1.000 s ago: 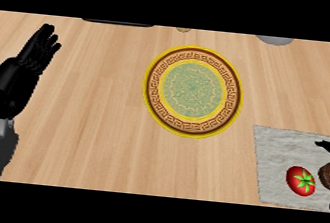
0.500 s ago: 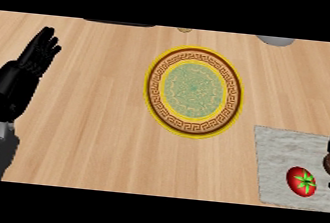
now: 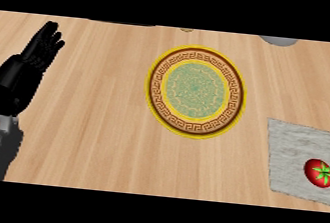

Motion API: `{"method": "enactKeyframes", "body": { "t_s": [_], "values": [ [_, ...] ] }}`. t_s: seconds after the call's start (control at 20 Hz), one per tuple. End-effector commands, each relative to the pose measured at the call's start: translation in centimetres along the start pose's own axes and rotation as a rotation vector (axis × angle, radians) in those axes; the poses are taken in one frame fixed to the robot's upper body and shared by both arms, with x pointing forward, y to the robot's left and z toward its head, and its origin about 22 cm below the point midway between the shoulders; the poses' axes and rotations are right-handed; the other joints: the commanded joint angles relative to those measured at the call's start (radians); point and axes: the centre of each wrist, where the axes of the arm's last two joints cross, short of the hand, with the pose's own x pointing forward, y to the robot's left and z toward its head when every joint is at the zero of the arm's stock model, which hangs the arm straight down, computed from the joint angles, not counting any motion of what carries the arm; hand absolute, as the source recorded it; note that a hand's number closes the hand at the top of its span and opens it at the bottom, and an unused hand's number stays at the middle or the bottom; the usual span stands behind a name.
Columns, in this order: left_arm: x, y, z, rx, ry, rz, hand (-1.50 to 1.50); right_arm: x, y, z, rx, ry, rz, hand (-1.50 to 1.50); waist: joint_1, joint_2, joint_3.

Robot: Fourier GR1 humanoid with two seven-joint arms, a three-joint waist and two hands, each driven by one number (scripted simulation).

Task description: Pick the cupcake from the placemat and place it in the plate

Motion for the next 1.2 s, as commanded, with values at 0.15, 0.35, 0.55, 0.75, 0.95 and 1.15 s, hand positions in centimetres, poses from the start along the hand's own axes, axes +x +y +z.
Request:
{"method": "enactKeyframes", "body": {
  "t_s": [0.15, 0.35, 0.55, 0.75, 0.95, 1.15],
  "values": [
    [0.0, -0.6, 0.5, 0.023, 0.027, 0.001, 0.00, 2.4, -4.0, -1.1, -0.143, -0.255, -0.181, 1.50, -0.029, -0.014, -0.002],
    [-0.9, 1.1, 1.6, 0.031, 0.036, 0.000, 0.00, 6.0, -5.9, -2.0, -0.183, -0.440, -0.343, 1.50, -0.030, -0.017, -0.003],
    [0.3, -0.2, 1.0, 0.038, 0.018, -0.002, 0.00, 7.0, -6.8, -0.8, -0.185, -0.535, -0.472, 1.50, -0.038, -0.016, -0.002],
    [-0.2, 0.5, 3.2, 0.047, 0.019, 0.000, 0.00, 11.9, -8.9, 0.7, -0.127, -0.580, -0.472, 1.50, -0.030, -0.017, -0.003],
    [-1.8, 0.3, 1.4, 0.038, 0.035, -0.004, 0.00, 16.4, -8.7, 2.1, -0.139, -0.612, -0.513, 1.50, -0.029, -0.010, -0.002],
    [-0.2, 0.7, -0.8, 0.026, 0.013, -0.010, 0.00, 21.3, -10.6, 1.4, -0.102, -0.632, -0.526, 1.50, -0.023, -0.007, -0.002]
  ]
}}
